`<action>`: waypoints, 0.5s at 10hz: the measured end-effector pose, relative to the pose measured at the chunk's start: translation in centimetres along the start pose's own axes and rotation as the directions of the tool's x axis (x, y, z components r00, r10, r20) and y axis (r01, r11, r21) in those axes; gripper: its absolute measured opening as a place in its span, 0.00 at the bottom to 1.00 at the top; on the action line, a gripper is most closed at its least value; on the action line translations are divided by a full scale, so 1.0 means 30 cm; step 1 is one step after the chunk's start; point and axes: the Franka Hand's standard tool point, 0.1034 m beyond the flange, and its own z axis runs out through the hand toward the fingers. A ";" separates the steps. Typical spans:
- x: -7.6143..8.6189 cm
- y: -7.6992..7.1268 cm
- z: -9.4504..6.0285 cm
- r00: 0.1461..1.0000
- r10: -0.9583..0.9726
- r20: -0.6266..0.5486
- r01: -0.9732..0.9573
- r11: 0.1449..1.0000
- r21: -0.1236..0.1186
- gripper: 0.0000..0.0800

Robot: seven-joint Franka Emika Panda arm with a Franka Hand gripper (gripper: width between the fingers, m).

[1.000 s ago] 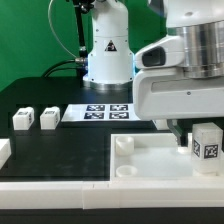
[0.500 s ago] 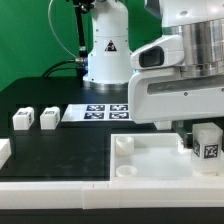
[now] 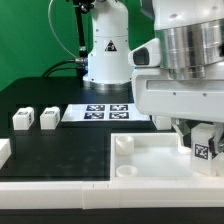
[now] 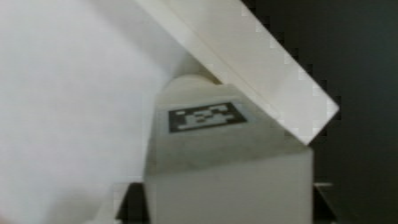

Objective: Assemble one leg

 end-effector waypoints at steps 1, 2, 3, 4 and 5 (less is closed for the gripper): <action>0.004 0.004 -0.001 0.981 0.192 0.019 -0.192 0.981 0.003 0.38; 0.005 0.008 0.000 0.934 0.355 0.040 -0.355 0.935 0.005 0.38; 0.003 0.011 0.000 0.856 0.514 0.056 -0.515 0.857 0.000 0.38; -0.019 0.004 0.000 0.783 0.619 0.059 -0.619 0.785 -0.020 0.38; -0.019 0.005 0.002 0.815 0.576 0.059 -0.576 0.817 -0.018 0.38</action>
Offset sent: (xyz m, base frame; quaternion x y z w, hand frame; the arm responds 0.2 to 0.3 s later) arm 0.0115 0.0040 0.0065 -0.0057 0.0290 0.3291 0.9438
